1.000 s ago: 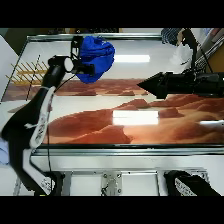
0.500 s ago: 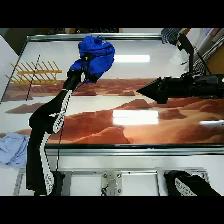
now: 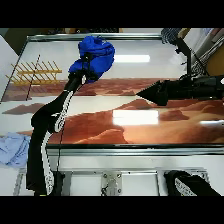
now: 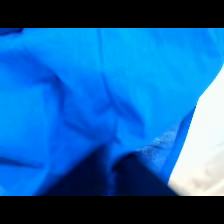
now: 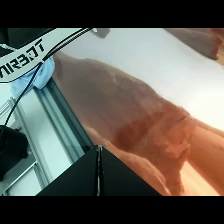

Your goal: Fold the clothes and pants, and hang the long-sleeved shirts on hangers.

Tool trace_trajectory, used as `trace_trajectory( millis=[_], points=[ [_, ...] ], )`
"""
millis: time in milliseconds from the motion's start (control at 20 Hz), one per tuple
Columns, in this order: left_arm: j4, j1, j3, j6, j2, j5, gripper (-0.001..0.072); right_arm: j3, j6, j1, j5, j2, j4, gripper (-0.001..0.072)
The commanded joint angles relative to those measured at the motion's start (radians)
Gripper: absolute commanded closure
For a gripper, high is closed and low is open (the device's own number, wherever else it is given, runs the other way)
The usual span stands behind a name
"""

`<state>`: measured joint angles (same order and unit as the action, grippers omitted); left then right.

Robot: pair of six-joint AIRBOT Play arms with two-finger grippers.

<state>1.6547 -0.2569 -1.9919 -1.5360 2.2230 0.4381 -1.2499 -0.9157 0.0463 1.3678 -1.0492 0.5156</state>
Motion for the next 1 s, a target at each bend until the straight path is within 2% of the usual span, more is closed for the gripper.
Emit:
trace_trajectory(
  millis=[0,150,300,500,650,750,950],
  points=[
    [-0.001,0.001,-0.001,-0.025,-0.037,-0.013,0.0697,0.000,0.000,-0.001,-0.011,0.000,0.000,0.0704],
    [0.003,-0.011,-0.003,-0.011,-0.180,-0.029,0.0698,-0.014,-0.001,-0.001,-0.089,0.005,0.066,0.0705],
    [0.003,-0.052,-0.003,0.023,-0.426,-0.005,0.0698,-0.080,-0.044,-0.001,-0.189,0.024,0.265,0.0705],
    [-0.007,-0.186,-0.002,0.021,-0.781,0.173,0.0698,-0.192,-0.304,-0.001,-0.421,0.091,0.617,0.0704],
    [-0.008,-0.354,-0.002,0.021,-0.943,0.375,0.0698,-0.214,-0.527,-0.001,-0.596,0.171,0.814,0.0705],
    [-0.008,-0.481,0.045,0.001,-1.003,0.425,0.0698,-0.214,-0.602,-0.001,-0.629,0.212,0.840,0.0705],
    [-0.007,-0.705,0.227,-0.051,-1.041,0.315,0.0698,-0.214,-0.631,-0.001,-0.605,0.252,0.836,0.0704]
  ],
)
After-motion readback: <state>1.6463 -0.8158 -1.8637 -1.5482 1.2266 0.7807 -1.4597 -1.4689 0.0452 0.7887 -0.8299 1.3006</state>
